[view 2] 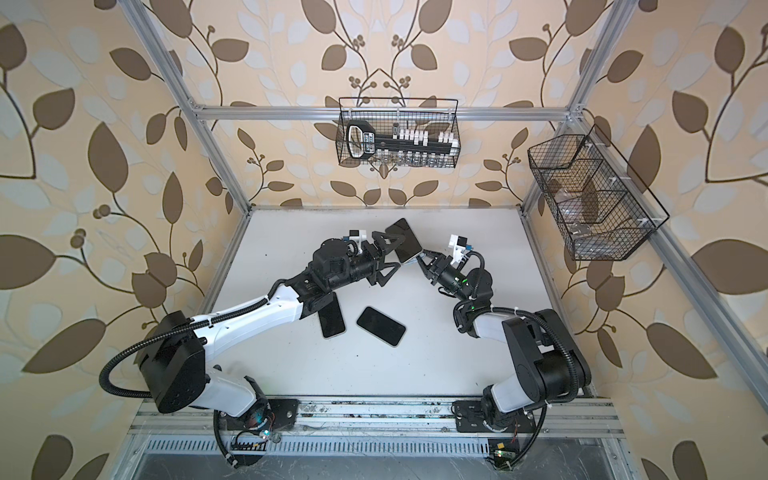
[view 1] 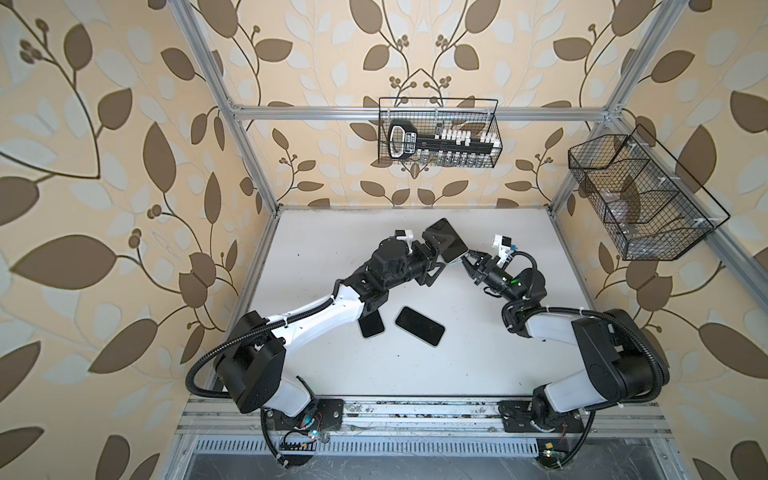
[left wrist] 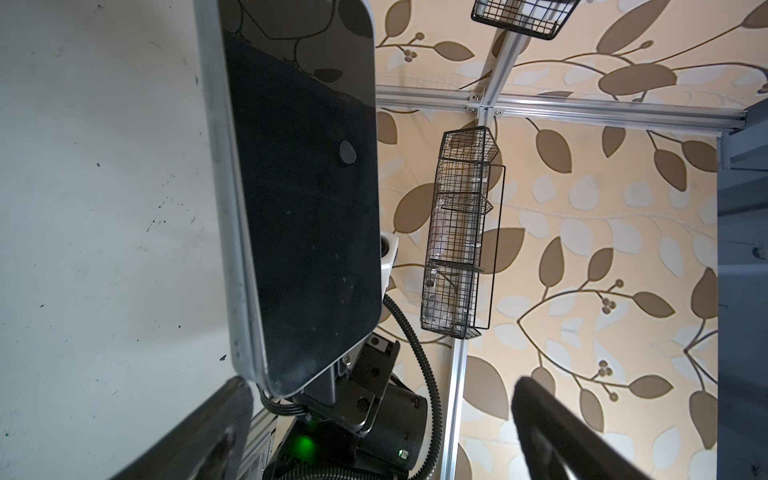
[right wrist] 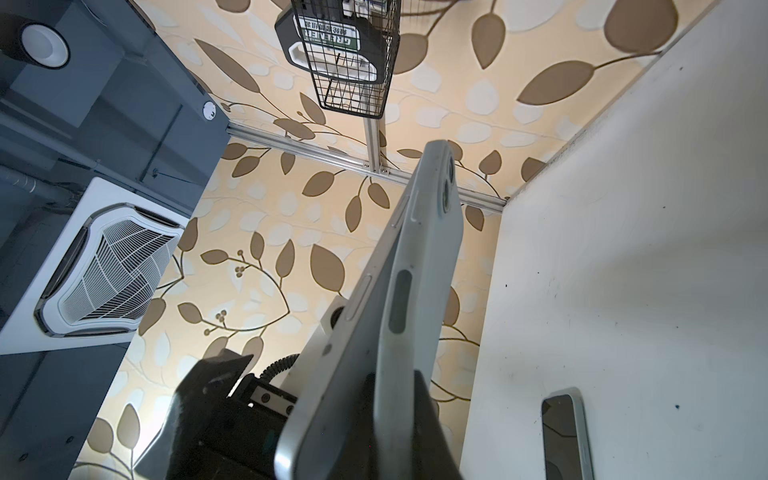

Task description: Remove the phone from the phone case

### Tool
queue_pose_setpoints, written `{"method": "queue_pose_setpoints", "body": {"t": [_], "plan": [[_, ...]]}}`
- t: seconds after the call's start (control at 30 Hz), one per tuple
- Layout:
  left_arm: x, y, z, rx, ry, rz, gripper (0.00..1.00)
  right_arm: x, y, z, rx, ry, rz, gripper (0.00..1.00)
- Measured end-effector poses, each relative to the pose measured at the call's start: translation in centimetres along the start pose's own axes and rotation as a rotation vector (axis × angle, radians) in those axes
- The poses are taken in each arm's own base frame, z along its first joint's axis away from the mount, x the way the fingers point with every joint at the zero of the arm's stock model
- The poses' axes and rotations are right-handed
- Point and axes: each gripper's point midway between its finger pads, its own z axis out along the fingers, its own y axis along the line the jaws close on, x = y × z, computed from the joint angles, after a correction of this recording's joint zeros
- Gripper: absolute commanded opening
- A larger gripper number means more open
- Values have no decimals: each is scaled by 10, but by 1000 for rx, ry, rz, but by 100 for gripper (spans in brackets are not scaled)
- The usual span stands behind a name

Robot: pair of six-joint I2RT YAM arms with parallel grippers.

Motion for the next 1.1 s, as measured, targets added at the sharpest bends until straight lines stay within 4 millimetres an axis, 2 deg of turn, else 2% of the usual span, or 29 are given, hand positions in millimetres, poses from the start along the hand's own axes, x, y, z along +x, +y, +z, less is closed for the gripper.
{"method": "queue_pose_setpoints", "body": {"t": [0.47, 0.9, 1.1], "plan": [[-2, 7, 6, -16, -1, -3, 99, 0, -4, -1, 11, -17, -5, 0], [-2, 12, 4, -40, -3, 6, 99, 6, 1, -4, 70, -18, -105, 0], [-3, 17, 4, -59, -4, 11, 99, 9, -4, -6, 98, -11, -126, 0]]}}
